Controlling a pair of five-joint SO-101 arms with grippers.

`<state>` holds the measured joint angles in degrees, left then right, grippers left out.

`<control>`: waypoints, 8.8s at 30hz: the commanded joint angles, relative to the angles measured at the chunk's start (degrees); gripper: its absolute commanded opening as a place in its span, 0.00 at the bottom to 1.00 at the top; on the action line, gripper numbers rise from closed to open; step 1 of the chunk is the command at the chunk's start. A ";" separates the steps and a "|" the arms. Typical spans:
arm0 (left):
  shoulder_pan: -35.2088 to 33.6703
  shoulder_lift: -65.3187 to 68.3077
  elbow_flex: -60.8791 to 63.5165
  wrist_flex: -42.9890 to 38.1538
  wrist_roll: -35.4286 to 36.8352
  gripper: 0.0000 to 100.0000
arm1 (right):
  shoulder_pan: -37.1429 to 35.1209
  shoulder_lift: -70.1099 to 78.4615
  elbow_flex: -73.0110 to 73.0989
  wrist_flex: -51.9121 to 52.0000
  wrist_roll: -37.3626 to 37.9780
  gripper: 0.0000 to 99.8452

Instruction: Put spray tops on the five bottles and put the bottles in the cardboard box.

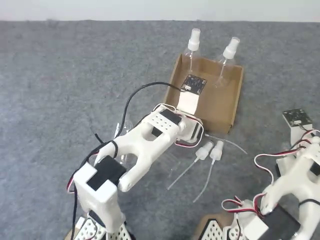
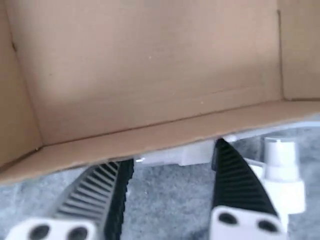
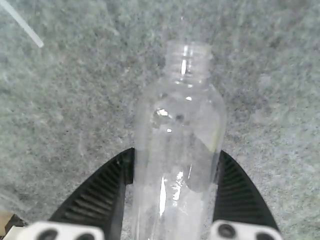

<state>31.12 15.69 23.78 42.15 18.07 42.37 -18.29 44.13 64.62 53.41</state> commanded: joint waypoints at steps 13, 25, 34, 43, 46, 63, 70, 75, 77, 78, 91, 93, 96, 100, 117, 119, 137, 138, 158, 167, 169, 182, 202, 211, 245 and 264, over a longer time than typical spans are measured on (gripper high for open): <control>2.99 -1.23 -2.77 15.21 -5.01 0.14 | 0.48 0.31 -3.34 -0.13 0.70 0.16; 3.08 -6.68 -2.86 24.26 -11.52 0.11 | 0.48 0.04 -3.34 -0.13 0.70 0.16; 4.66 -16.88 -3.03 22.77 -17.14 0.18 | 0.48 -0.22 -3.34 -0.13 0.70 0.16; 11.43 -9.58 -3.12 16.53 -20.22 0.17 | 0.48 0.31 -3.34 -0.13 0.70 0.16; 12.66 -6.24 -3.47 14.77 -20.13 0.17 | 0.48 0.31 -3.34 -0.13 0.70 0.16; 12.22 -0.09 -8.66 16.79 -19.78 0.09 | 3.21 0.31 -3.34 -0.75 1.05 0.16; 11.96 -8.88 -8.66 25.67 -18.64 0.09 | 3.21 0.31 -3.34 -0.75 1.05 0.16; 10.20 -17.93 -9.01 32.53 -18.64 0.09 | 3.21 0.31 -3.34 -0.48 1.05 0.16; 7.30 -22.24 -9.10 34.55 -19.08 0.09 | 3.21 0.31 -3.34 -0.40 1.05 0.16; 5.10 -24.62 -9.10 35.16 -19.16 0.09 | 3.21 0.31 -3.34 -0.40 1.05 0.16; -43.25 -37.63 -8.84 36.22 -38.42 0.09 | 3.21 0.31 -3.34 -0.66 0.70 0.16; -47.03 -35.08 -8.48 36.13 -40.70 0.09 | 2.95 0.31 -3.34 -0.66 0.62 0.16; -49.93 -29.19 -7.16 34.20 -42.29 0.09 | 2.86 0.31 -3.34 -0.75 0.62 0.16; -51.43 -20.75 -5.05 25.76 -42.37 0.09 | 2.86 0.40 -2.99 -0.75 0.62 0.16; -45.54 -4.66 -8.22 18.37 -37.89 0.17 | 2.86 -0.22 8.26 -15.78 1.05 0.16; -45.54 -4.57 -11.03 20.22 -37.89 0.17 | 2.86 -0.22 8.26 -15.78 1.05 0.16; -45.63 14.59 -28.18 24.62 -34.81 0.06 | 3.21 -0.31 8.35 -15.78 1.05 0.16; -45.63 14.42 -28.35 24.88 -34.73 0.05 | 3.21 -0.31 8.35 -15.87 1.05 0.16; -35.25 -34.90 -1.36 27.60 -29.89 0.01 | 2.95 -0.13 8.09 -20.44 0.62 0.16; -43.08 -17.49 -1.98 17.05 -29.98 0.01 | 3.12 0.31 8.53 -20.18 0.70 0.16; -43.08 -10.64 -5.32 16.26 -29.98 0.01 | 3.12 0.31 8.62 -20.09 0.70 0.16; -44.04 4.48 -17.45 24.26 -30.15 0.08 | 3.21 -0.22 10.11 -20.62 1.05 0.16; -46.42 5.10 -17.71 29.27 -34.55 0.13 | 3.30 -0.31 10.11 -20.53 1.14 0.16; -49.05 5.19 -15.87 27.87 -37.45 0.10 | 3.21 -0.31 10.11 -20.35 1.14 0.16; -32.79 -68.75 35.82 10.81 -21.10 0.01 | -12.09 0.31 -3.43 -2.24 -10.81 0.19; -32.44 -72.00 38.90 9.85 -21.01 0.01 | -13.49 4.44 -18.64 5.14 -10.55 0.28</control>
<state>-1.58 -54.55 63.16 53.49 -3.38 27.34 -16.44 30.95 69.01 43.65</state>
